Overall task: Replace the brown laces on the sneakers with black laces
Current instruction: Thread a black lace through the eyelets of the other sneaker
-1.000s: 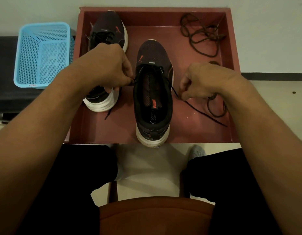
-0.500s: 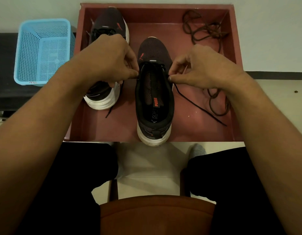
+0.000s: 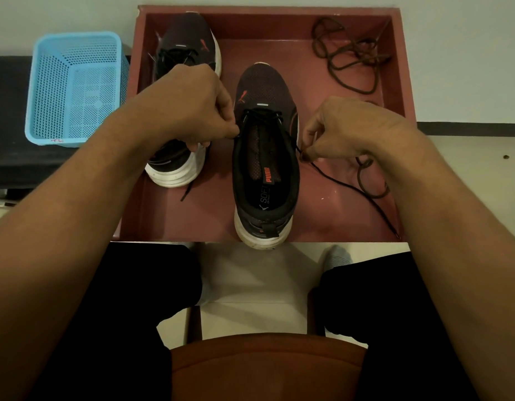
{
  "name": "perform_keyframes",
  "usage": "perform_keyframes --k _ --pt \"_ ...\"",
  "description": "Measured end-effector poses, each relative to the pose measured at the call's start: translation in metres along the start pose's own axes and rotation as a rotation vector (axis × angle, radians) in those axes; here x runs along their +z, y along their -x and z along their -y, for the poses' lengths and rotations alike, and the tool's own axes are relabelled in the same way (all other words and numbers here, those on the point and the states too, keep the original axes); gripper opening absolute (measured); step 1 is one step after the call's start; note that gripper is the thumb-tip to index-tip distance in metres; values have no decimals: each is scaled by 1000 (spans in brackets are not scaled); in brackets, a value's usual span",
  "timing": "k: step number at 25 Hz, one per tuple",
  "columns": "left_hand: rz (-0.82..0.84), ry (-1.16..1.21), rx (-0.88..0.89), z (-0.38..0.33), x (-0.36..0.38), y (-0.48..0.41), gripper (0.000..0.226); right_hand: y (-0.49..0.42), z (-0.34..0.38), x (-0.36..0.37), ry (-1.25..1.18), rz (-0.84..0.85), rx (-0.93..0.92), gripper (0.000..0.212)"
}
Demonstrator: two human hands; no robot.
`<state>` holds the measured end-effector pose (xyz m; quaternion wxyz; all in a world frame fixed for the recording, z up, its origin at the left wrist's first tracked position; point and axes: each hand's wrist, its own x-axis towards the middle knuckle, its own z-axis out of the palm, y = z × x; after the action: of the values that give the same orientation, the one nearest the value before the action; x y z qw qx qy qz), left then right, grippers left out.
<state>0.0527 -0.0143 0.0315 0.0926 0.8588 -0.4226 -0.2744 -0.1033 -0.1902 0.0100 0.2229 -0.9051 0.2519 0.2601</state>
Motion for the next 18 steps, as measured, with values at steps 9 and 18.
perform_keyframes --k 9,18 --pt "56 -42 -78 -1 0 -2 15 7 5 -4 79 25 58 11" --pt "66 -54 -27 2 -3 -2 11 12 -27 -13 -209 -39 -3 10"
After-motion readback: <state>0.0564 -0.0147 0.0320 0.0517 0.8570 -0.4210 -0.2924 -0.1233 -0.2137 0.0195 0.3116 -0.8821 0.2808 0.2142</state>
